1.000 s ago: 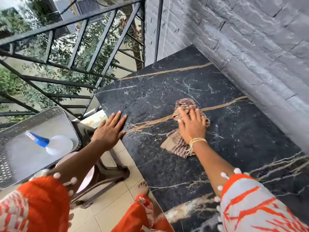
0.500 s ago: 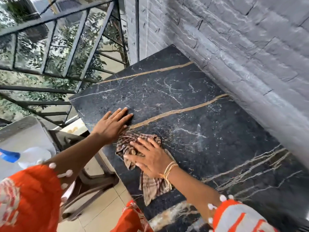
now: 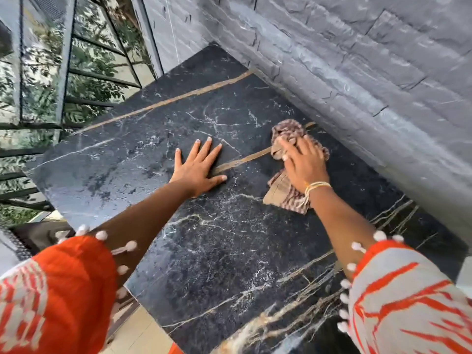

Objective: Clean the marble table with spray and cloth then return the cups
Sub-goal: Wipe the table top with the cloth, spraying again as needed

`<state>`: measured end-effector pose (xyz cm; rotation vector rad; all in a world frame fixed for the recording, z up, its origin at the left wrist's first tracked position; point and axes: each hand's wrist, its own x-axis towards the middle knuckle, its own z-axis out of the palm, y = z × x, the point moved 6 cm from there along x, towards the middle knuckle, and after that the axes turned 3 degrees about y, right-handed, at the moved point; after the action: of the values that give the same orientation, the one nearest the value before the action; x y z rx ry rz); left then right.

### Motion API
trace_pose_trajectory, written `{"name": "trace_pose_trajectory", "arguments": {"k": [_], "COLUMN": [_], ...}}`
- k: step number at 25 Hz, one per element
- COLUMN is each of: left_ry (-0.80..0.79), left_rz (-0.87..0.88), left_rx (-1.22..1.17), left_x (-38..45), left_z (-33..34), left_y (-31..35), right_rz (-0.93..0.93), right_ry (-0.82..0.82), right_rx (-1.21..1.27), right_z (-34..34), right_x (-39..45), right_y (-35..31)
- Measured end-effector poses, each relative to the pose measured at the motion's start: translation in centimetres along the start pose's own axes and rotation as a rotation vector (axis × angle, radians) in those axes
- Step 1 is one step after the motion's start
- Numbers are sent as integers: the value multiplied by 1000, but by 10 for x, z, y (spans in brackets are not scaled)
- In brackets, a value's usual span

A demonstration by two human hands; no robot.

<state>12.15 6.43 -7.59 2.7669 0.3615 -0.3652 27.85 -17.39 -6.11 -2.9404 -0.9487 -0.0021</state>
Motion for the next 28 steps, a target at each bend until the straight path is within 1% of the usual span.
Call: {"name": "trace_pose_trajectory", "arguments": {"k": [1, 3, 4, 5, 6, 7, 10, 12, 13, 14, 15, 17, 18, 19, 21, 23, 24, 25, 26, 28], "left_ry": [-26, -43, -57, -68, -69, -64, -66, -67, -65, -61, -63, -97, -105, -107, -104, -117, -117, -115, -115, -127], "left_rz": [-11, -19, -21, -22, -23, -25, -14, -14, -15, -17, -22, -33, -40, -47, -49, -38, -34, -32, -33, -41], "left_rx": [28, 67, 70, 69, 72, 80, 101, 121, 125, 127, 126, 124, 125, 125, 135, 145, 144, 144, 149, 166], "left_x": [1, -1, -1, -2, -2, -2, -2, -3, -3, -1, 1, 4, 5, 5, 4, 3, 3, 3, 3, 4], "left_z": [4, 9, 10, 12, 11, 10, 7, 8, 8, 8, 8, 9, 9, 10, 10, 11, 11, 10, 9, 8], "left_y": [0, -2, -2, -2, 0, 0, 3, 2, 3, 4, 3, 3, 1, 0, -1, 3, 4, 4, 5, 4], "right_rz": [75, 188, 216, 199, 123, 0, -478, -694, -735, -702, -593, -219, -31, 113, 310, 452, 451, 387, 273, -67], "right_ry": [1, 22, 39, 51, 51, 34, -64, -121, -115, -79, -35, 21, 35, 46, 66, 75, 73, 73, 75, 62], "right_rx": [16, 39, 43, 40, 35, 30, 55, 54, 16, -25, -50, -29, 12, 29, 31, 57, 60, 55, 59, 40], "right_z": [2, 3, 1, 0, -2, -2, 8, 9, 7, 6, 5, 1, -1, 1, 4, 3, 3, 2, 3, 8], "right_x": [4, 4, 0, -9, -21, -36, -92, -87, -70, -46, -20, 23, 35, 41, 47, 47, 47, 46, 45, 43], "right_y": [11, 11, 2, -13, -31, -53, -110, -107, -92, -71, -42, 25, 51, 66, 63, 38, 18, -7, -37, -100]}}
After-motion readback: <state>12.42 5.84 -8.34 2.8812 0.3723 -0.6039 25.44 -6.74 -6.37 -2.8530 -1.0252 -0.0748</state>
